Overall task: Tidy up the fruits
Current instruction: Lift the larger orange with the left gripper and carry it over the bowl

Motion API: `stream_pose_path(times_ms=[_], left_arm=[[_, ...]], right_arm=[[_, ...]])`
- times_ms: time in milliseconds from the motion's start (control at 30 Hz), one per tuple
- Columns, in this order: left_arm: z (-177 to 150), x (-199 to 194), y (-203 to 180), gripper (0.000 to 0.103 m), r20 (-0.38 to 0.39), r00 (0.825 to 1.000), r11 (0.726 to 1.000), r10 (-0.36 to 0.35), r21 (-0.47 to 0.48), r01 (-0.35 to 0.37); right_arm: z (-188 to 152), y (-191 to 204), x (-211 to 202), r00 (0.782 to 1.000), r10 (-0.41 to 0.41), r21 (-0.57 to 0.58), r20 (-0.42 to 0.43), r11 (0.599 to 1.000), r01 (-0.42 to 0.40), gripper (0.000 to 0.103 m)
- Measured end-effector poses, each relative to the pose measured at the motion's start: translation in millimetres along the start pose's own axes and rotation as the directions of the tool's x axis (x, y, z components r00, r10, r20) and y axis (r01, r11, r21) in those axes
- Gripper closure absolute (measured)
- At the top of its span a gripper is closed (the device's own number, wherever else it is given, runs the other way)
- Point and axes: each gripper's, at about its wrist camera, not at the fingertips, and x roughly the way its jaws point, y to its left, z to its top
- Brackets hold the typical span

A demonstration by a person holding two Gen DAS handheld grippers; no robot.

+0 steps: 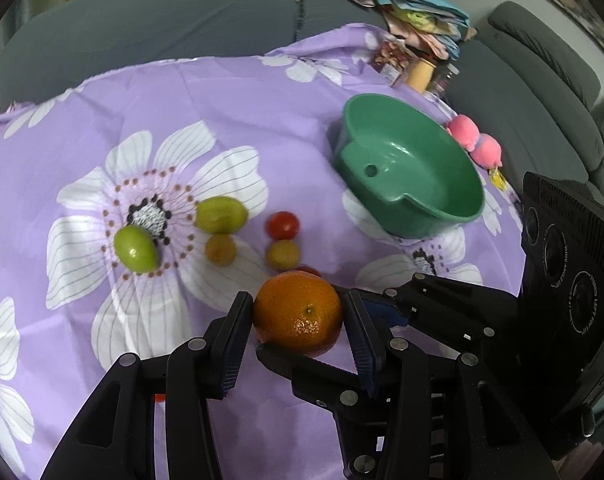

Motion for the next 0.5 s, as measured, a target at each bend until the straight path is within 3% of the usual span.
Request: stream_pose_path(times_ms=[500], left_arm=[[18,-2,-53,0.057,0.032,0.999,0.993,-0.012,0.122,0.008]], right_arm=[[-6,-27,-50,0.993,-0.051,0.041,0.104,0.998,0.047,0.057]])
